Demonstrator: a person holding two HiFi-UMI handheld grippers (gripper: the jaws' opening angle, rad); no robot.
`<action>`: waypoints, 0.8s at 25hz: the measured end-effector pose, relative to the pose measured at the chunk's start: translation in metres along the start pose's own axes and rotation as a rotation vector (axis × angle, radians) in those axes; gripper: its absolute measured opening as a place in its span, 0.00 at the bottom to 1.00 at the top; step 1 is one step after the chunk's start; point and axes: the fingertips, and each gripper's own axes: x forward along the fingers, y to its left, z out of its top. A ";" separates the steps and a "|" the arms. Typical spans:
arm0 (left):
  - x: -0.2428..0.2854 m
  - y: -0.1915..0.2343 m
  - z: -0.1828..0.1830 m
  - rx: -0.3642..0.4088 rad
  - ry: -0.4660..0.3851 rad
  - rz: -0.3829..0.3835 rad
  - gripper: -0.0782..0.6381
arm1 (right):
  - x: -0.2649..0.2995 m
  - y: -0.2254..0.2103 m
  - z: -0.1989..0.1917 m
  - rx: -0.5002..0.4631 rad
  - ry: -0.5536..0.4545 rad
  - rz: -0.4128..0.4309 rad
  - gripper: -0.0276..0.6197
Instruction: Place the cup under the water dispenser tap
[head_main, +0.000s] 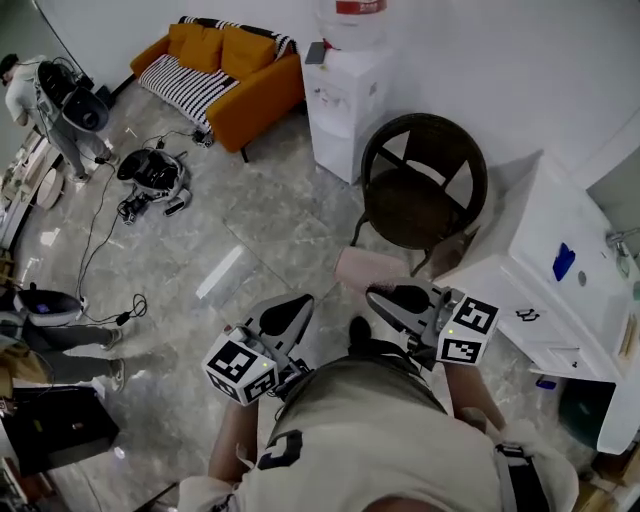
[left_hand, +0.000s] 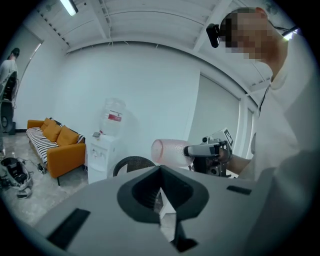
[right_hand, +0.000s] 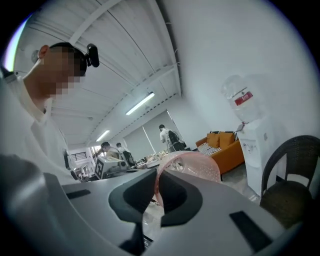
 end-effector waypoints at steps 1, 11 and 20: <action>0.014 0.003 0.006 0.006 0.001 -0.001 0.19 | -0.001 -0.010 0.003 -0.018 0.020 0.003 0.10; 0.109 0.042 0.043 0.032 0.014 0.063 0.19 | -0.007 -0.107 0.025 -0.144 0.179 0.046 0.10; 0.124 0.097 0.060 0.021 0.014 0.141 0.19 | 0.023 -0.160 0.007 -0.673 0.532 -0.081 0.10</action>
